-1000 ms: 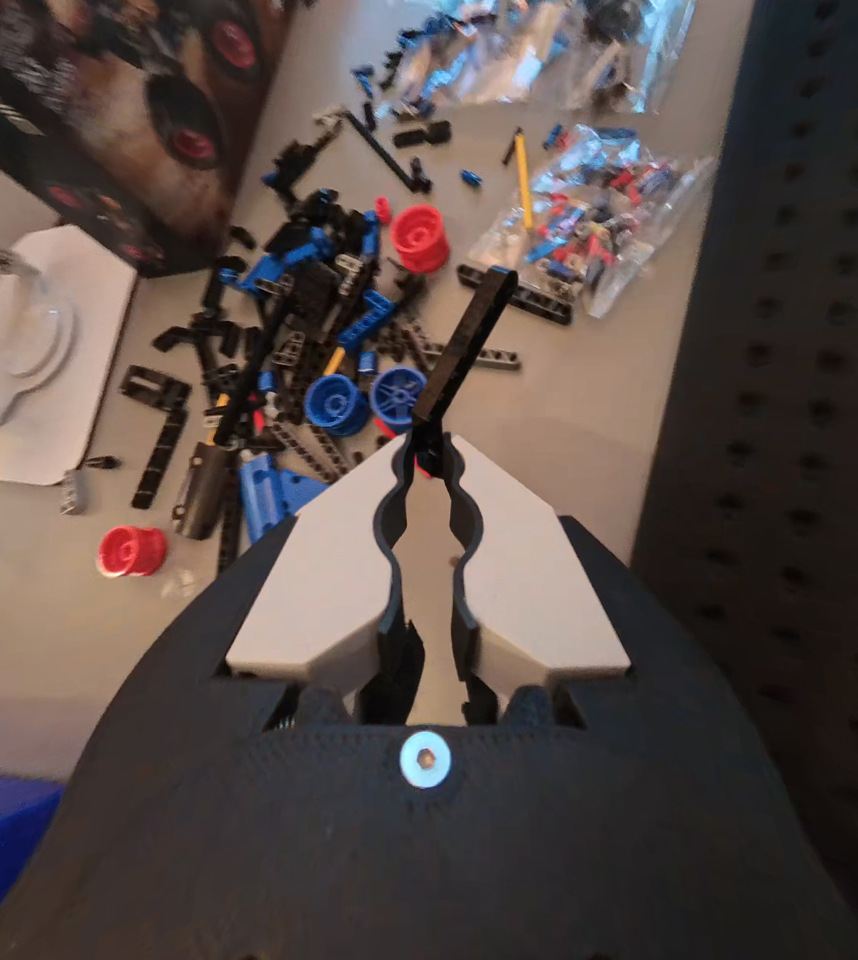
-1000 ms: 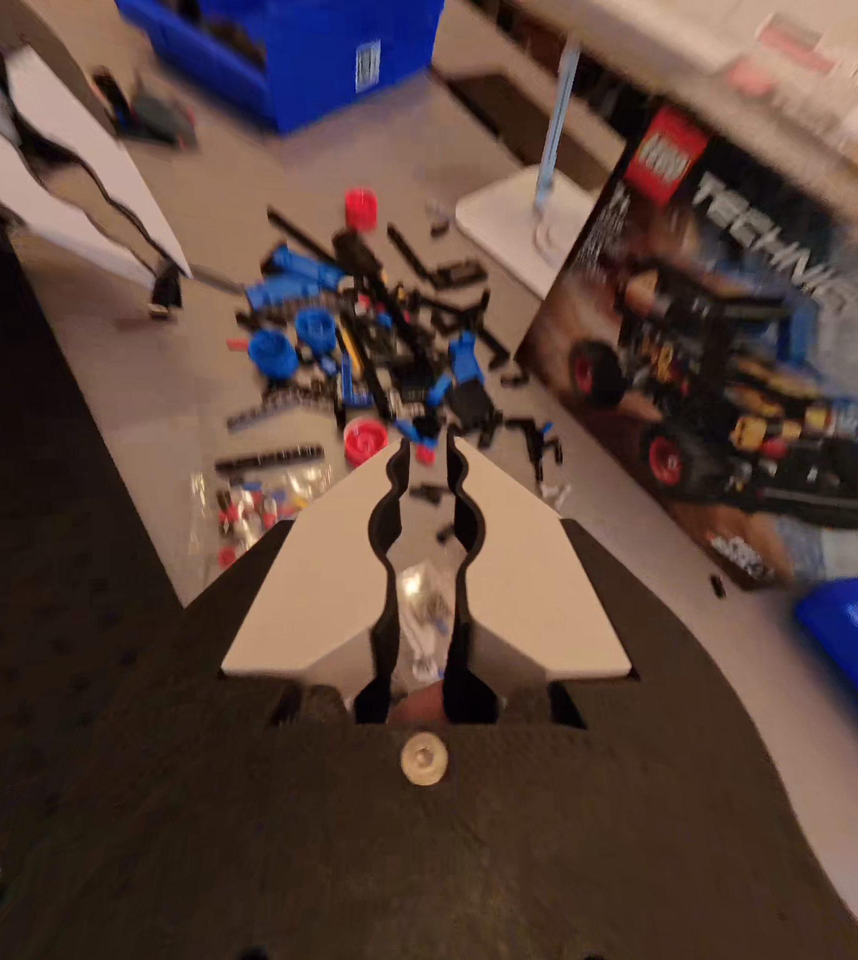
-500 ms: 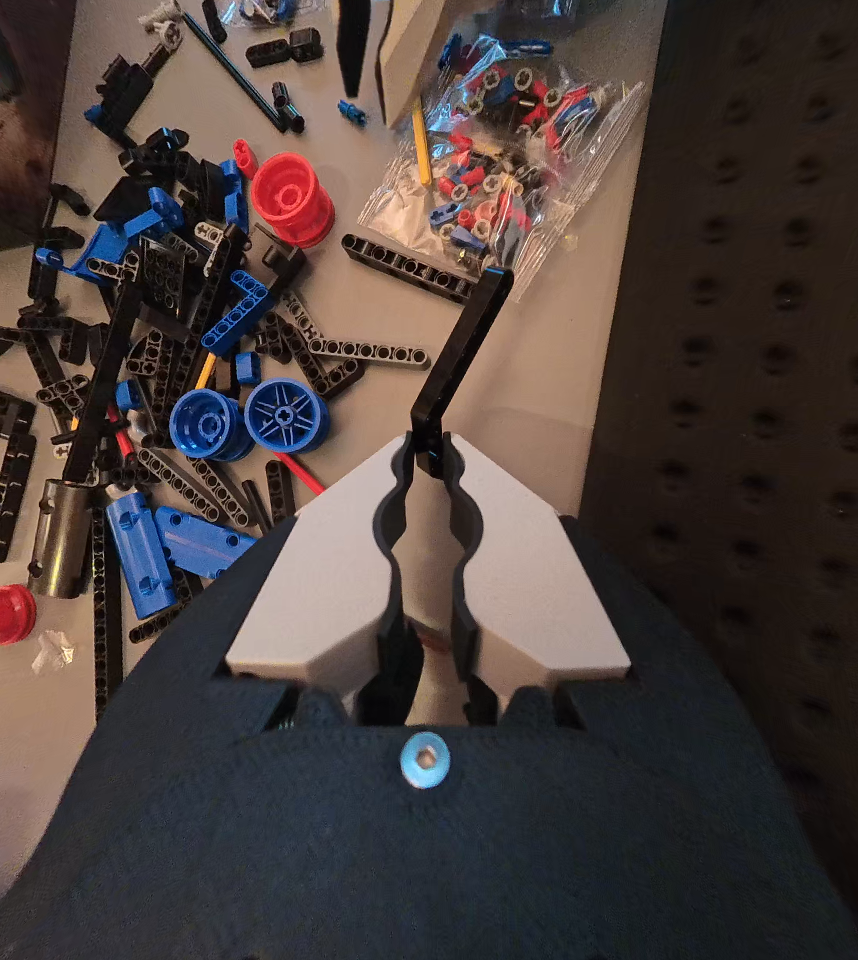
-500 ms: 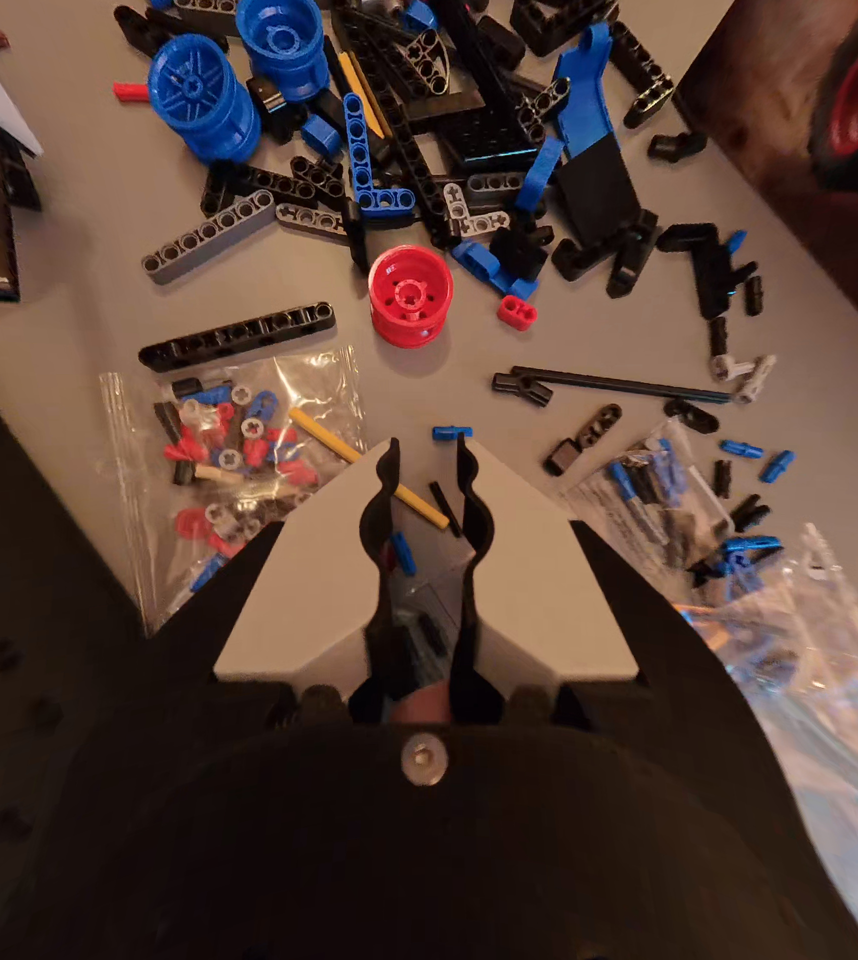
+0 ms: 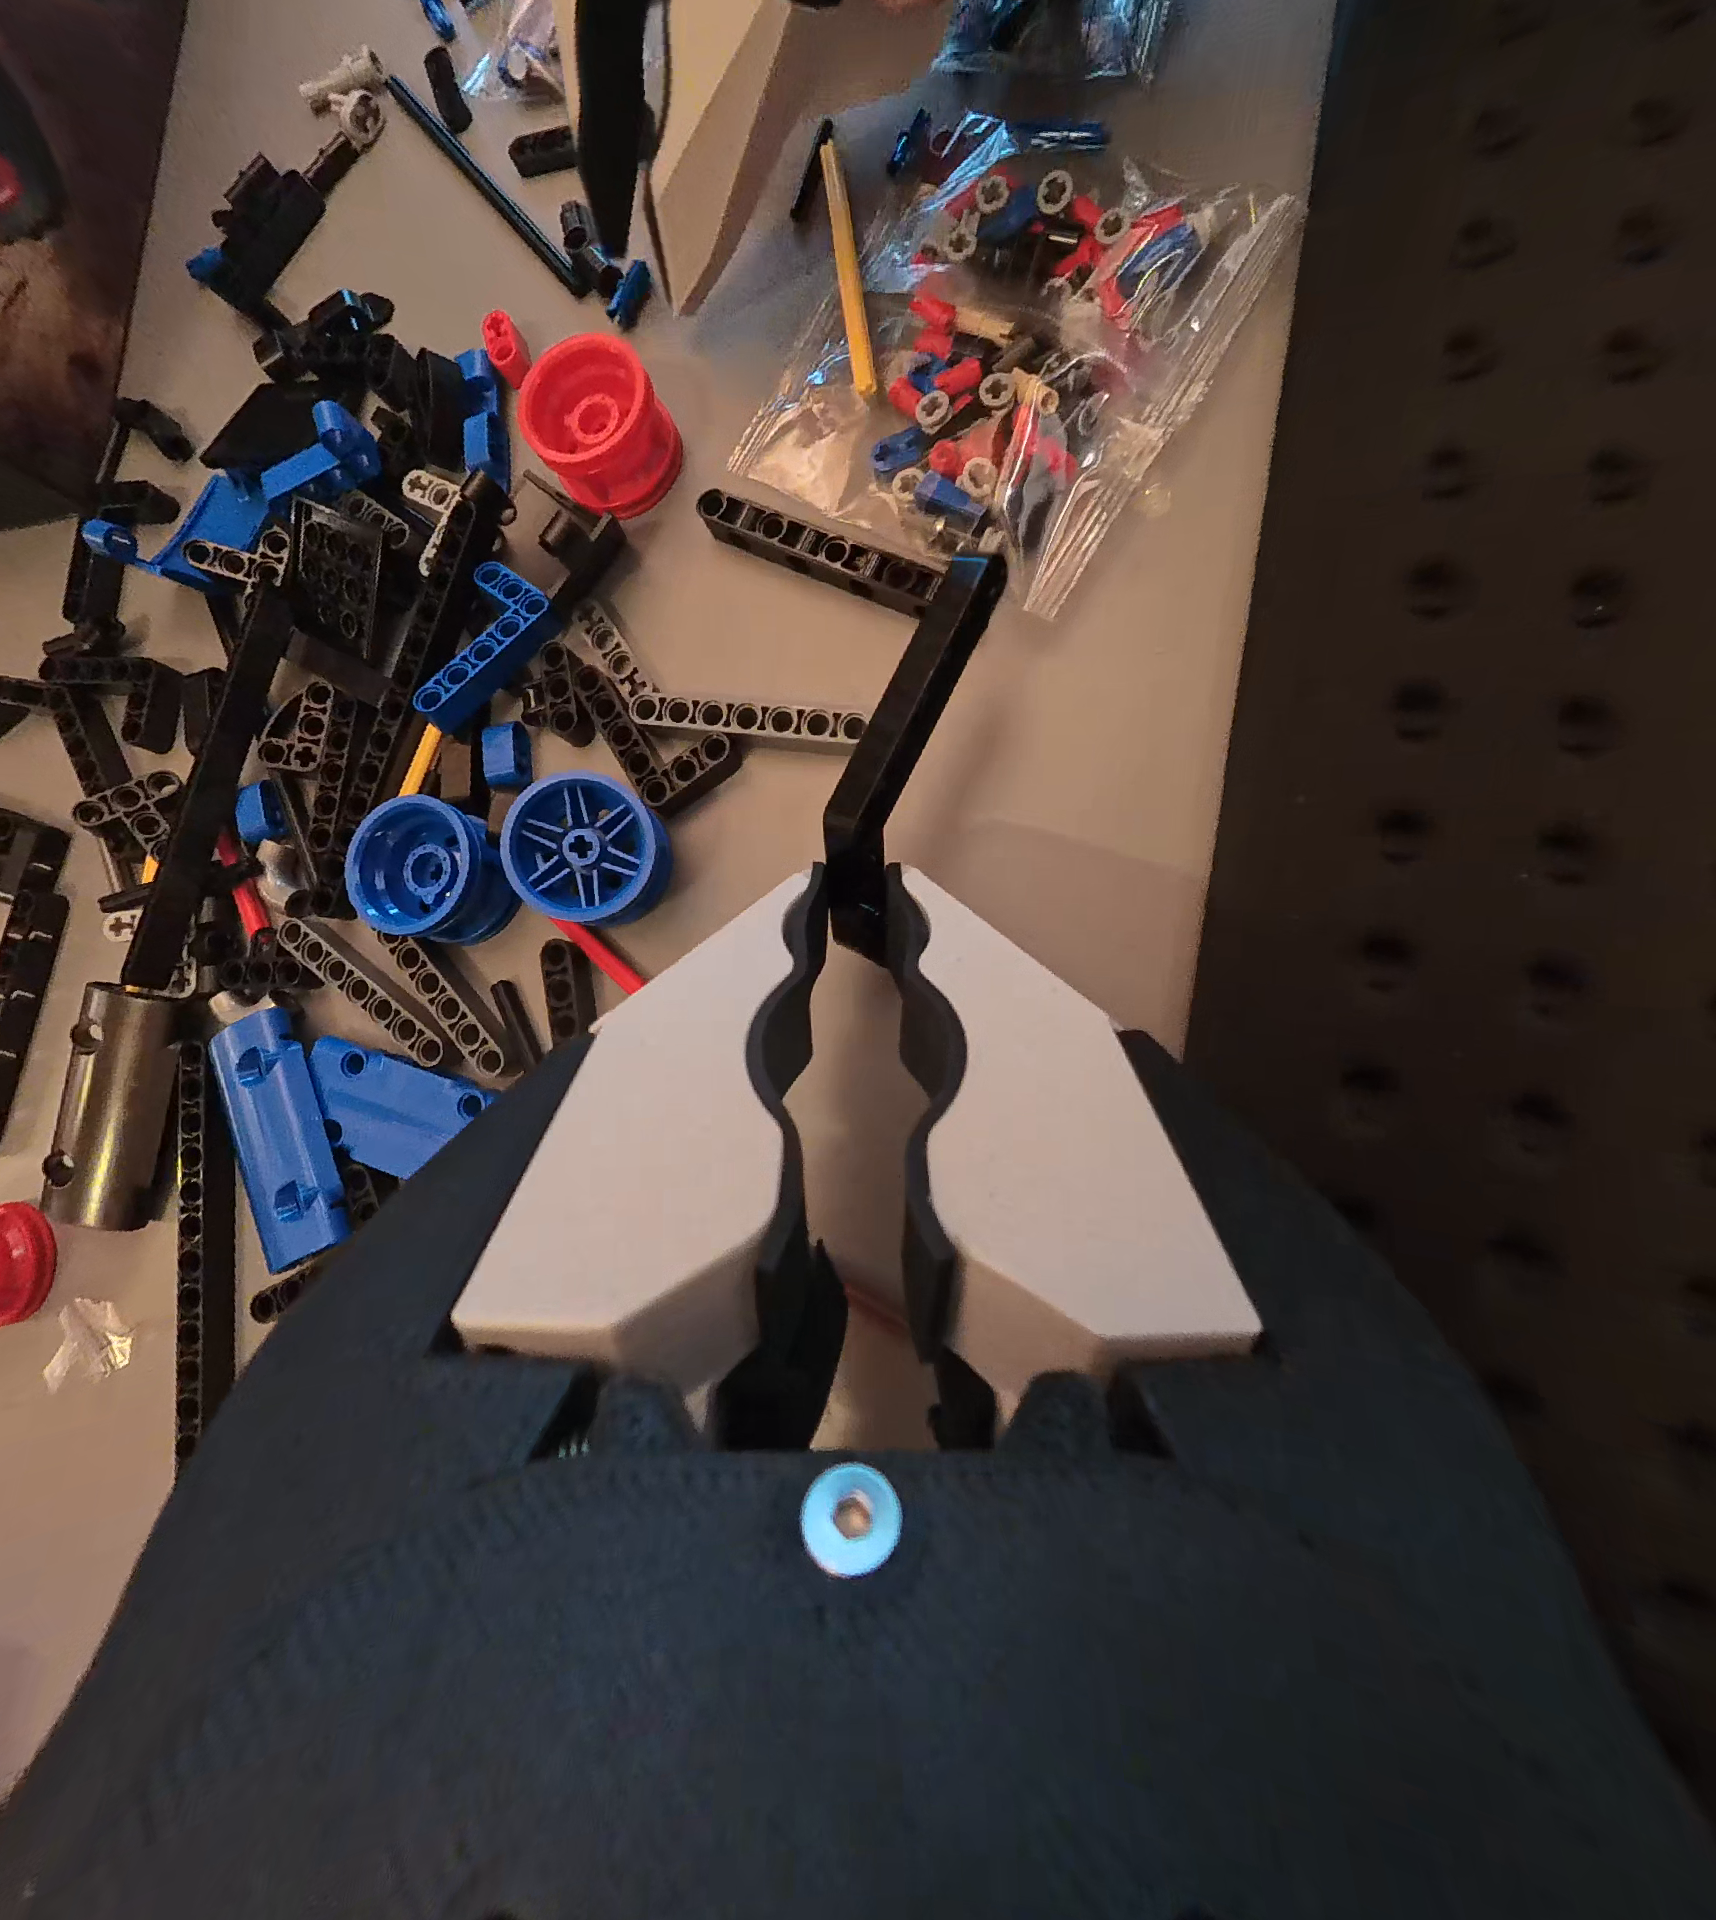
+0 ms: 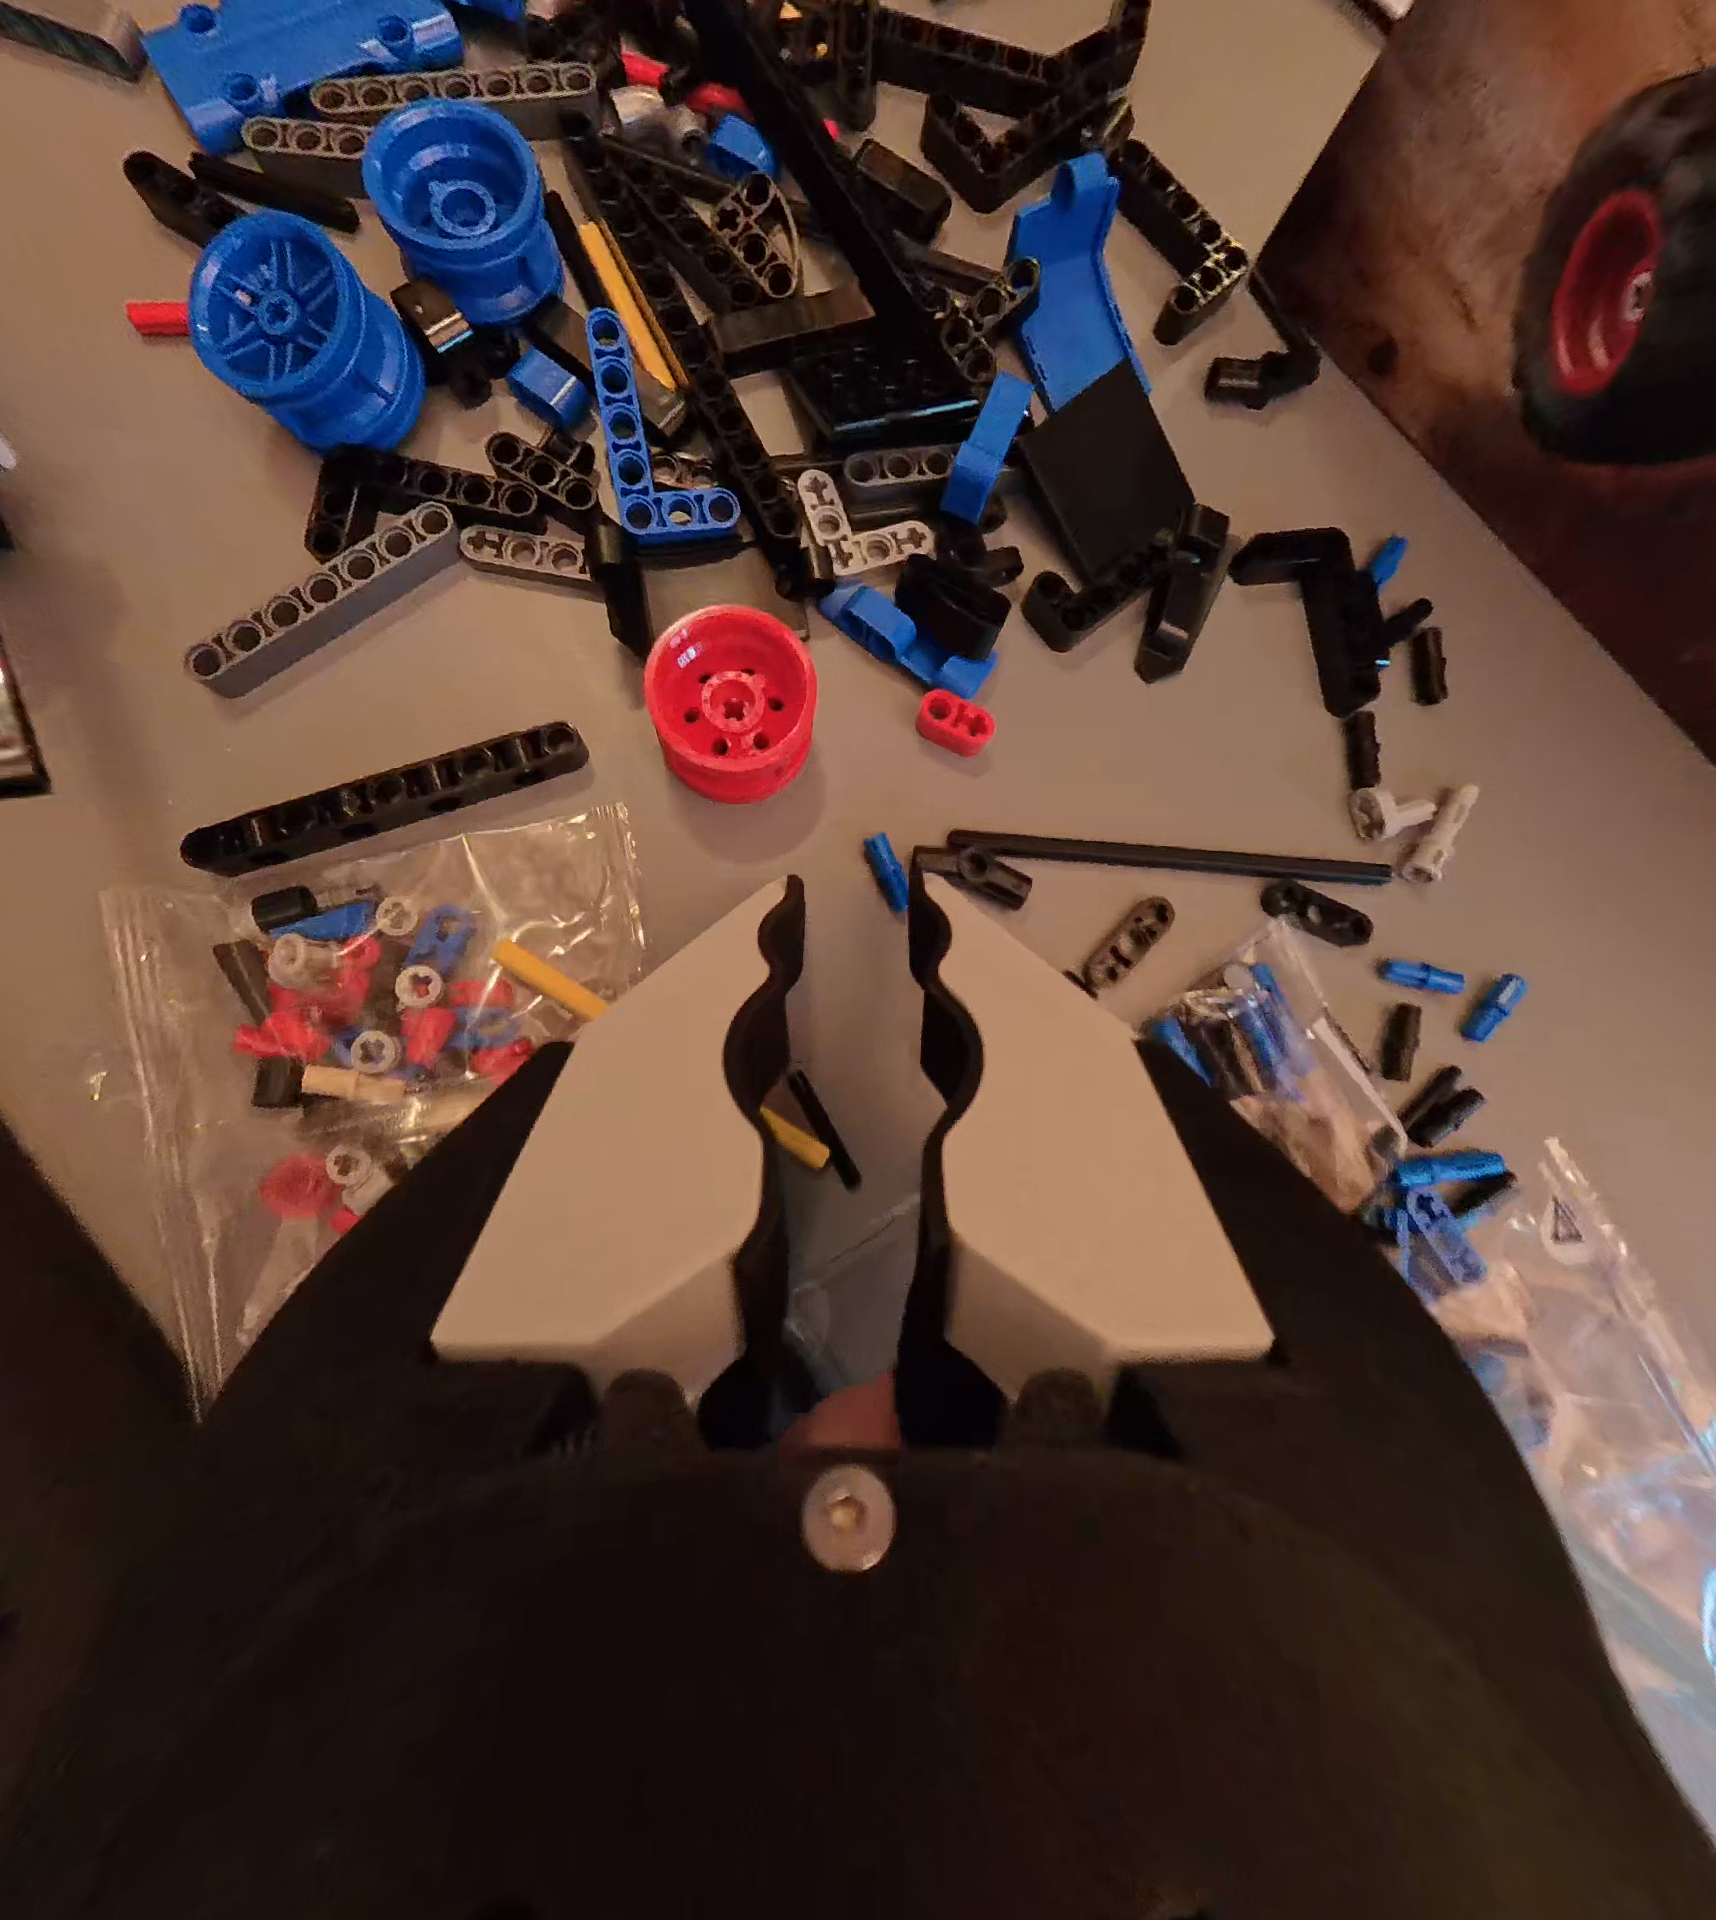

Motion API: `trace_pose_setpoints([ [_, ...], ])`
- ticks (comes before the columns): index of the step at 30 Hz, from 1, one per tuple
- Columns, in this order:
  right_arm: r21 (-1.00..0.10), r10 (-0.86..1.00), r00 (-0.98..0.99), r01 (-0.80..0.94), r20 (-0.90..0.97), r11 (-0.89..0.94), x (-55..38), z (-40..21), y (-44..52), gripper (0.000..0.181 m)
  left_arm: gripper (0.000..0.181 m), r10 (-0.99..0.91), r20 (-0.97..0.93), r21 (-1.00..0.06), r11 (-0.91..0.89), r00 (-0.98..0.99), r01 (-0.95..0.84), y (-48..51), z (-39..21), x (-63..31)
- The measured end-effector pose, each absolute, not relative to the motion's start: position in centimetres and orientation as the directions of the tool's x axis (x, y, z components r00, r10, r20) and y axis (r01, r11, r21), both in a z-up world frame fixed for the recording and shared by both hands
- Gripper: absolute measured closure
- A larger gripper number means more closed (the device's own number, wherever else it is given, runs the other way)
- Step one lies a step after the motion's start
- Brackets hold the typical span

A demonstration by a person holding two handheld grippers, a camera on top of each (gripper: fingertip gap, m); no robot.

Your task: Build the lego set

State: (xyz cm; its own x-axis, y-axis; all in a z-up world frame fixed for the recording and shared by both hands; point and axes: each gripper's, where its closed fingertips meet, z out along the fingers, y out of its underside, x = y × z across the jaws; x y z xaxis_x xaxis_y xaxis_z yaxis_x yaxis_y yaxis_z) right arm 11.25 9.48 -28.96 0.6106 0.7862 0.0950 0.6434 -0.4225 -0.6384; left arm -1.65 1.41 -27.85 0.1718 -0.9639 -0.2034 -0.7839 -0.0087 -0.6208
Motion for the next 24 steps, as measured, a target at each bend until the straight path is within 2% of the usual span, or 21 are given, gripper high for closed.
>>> trace_pose_setpoints([
  [7,-0.626,0.815,0.575,0.661,0.069,-0.413,10.7,-29.4,9.5,0.164,0.173,-0.964,-0.208,-0.621,-0.003,0.168,-0.784,1.4,-28.0,-1.6],
  [11,-0.623,0.837,0.544,0.675,0.060,-0.395,11.0,-29.4,8.5,0.179,0.173,-0.965,-0.206,-0.621,0.001,0.162,-0.784,1.3,-28.2,-1.6],
  [13,-0.606,0.837,0.541,0.692,0.078,-0.391,11.6,-29.5,8.1,0.181,0.173,-0.965,-0.209,-0.618,0.004,0.159,-0.786,1.3,-28.2,-1.6],
  [18,-0.637,0.796,0.600,0.646,0.082,-0.421,12.7,-28.4,7.8,0.163,0.173,-0.965,-0.209,-0.621,0.004,0.160,-0.784,1.2,-28.3,-1.5],
  [22,-0.617,0.753,0.651,0.632,0.094,-0.469,14.0,-29.3,8.2,0.158,0.173,-0.966,-0.206,-0.622,0.006,0.157,-0.783,1.2,-28.3,-1.3],
  [24,-0.621,0.741,0.666,0.616,0.082,-0.485,14.3,-29.4,8.4,0.162,0.173,-0.966,-0.208,-0.621,0.007,0.156,-0.784,1.2,-28.3,-1.4],
])
